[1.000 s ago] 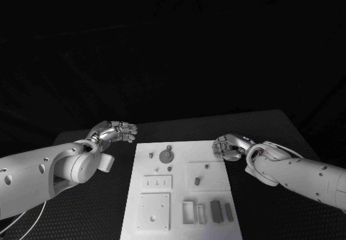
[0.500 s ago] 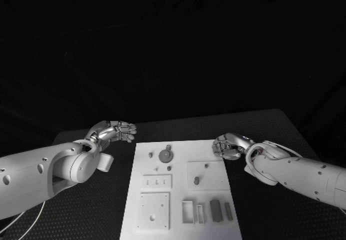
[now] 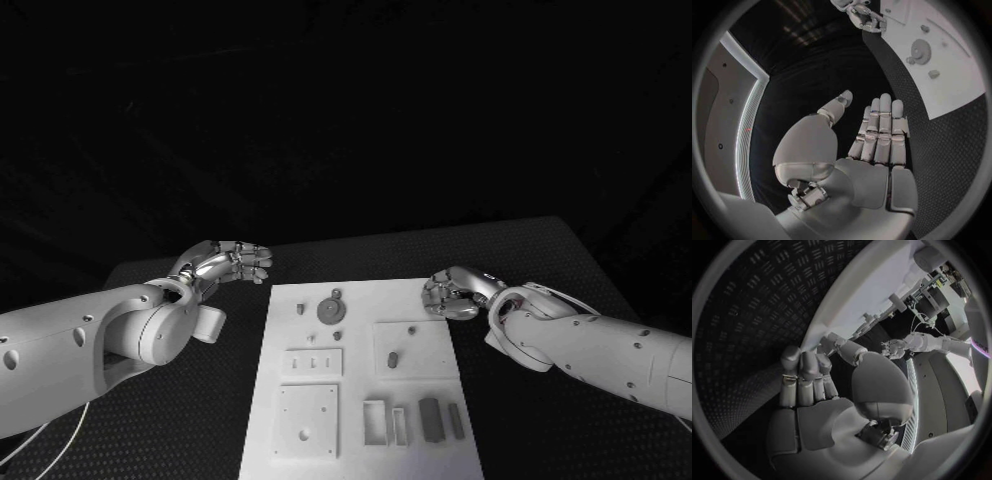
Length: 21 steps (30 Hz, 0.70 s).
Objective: Assemble the parts on the task board
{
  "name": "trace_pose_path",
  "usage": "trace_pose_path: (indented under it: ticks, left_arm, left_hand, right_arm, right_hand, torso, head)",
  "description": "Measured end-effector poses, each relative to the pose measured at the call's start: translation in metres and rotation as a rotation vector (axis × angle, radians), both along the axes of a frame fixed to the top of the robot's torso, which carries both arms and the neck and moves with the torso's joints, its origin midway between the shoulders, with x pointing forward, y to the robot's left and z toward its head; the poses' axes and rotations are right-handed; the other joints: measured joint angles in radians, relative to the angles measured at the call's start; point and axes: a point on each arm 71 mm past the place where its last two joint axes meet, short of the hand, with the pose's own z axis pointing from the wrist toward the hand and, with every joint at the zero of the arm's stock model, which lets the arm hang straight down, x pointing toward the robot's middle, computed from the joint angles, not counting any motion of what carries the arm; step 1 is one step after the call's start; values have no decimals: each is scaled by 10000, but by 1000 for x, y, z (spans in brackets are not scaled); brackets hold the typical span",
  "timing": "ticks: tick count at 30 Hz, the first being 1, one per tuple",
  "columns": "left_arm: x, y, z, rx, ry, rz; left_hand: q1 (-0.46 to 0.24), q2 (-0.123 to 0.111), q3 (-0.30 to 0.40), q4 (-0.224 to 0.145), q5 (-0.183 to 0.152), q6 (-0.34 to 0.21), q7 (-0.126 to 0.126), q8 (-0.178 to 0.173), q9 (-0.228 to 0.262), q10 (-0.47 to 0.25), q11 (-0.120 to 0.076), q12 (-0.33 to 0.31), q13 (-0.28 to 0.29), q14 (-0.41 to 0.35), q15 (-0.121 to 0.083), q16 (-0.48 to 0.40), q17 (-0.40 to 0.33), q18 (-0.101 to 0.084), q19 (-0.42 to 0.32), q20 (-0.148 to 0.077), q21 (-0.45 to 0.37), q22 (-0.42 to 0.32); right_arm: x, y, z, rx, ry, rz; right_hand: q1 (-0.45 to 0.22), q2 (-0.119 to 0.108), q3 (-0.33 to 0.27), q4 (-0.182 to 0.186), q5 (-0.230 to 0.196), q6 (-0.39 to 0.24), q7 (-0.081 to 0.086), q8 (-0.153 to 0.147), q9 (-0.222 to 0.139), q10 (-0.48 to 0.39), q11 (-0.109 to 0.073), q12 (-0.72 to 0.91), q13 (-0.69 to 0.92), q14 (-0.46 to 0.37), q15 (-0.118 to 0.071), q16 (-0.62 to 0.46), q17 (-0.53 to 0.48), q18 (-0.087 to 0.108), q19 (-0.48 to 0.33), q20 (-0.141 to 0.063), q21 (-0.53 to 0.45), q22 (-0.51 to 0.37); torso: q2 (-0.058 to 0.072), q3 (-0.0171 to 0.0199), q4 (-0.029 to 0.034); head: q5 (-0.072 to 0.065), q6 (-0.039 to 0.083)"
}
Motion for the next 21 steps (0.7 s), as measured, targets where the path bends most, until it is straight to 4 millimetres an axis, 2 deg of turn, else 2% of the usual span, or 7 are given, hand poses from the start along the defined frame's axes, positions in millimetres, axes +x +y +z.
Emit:
trace_pose_path:
  ticks: [5,10,13,18,21]
  left_arm:
    - [0,0,0,-1,0,-4]
    - [0,0,0,7,9,-22]
    - [0,-1,0,58,26,-86]
    - [-1,-4,-1,346,213,-434]
    - [-1,-7,-3,647,507,-827]
  left_hand:
    - [-79,79,0,0,0,0,0,0,8,133,-64,0,25,0,0,-4,33,-1,-38,32,0,0]
    - [-175,66,0,0,0,159,-80,11,55,449,-187,131,118,36,36,-39,66,-49,-74,-4,41,0]
    - [-301,194,-34,118,0,372,-191,155,109,703,-307,259,182,36,36,-39,105,-50,-75,-4,41,0]
    - [-678,310,-156,306,-91,909,-405,344,174,1189,-566,487,340,363,-144,127,280,-60,19,-97,195,7]
    - [-943,216,-265,416,-242,1030,-471,354,174,1263,-614,505,395,378,-158,163,344,-64,35,-113,195,6]
  right_arm:
    - [-1,2,1,142,-133,-120]
    - [-3,5,4,280,-275,-219]
    - [-5,7,7,404,-365,-272]
    - [-2,20,30,593,-749,-235]
    - [2,30,48,548,-1007,-111]
  right_hand:
    - [-69,67,42,-129,-1,124,-124,94,153,211,-208,366,353,6,-6,1,25,41,37,-36,52,0]
    - [-83,78,111,-223,-1,224,-224,144,280,464,-163,569,621,9,-10,8,36,55,53,-51,52,0]
    - [-121,59,137,-251,-1,255,-254,170,282,549,-186,650,717,10,-10,8,36,64,54,-51,52,0]
    - [-129,51,277,-279,-2,307,-306,176,284,662,-221,776,849,10,-9,9,59,111,74,-71,51,-3]
    - [-129,51,305,-305,-2,320,-319,176,284,692,-186,776,882,34,-34,9,59,112,91,-88,87,-11]
  torso:
    - [0,4,-5]
    - [0,5,-6]
    - [0,3,-6]
    - [-1,-7,-10]
    - [-8,-13,-12]
  head:
    - [-5,-3]
    - [-4,-3]
    - [-3,-4]
    - [9,35]
    - [10,75]
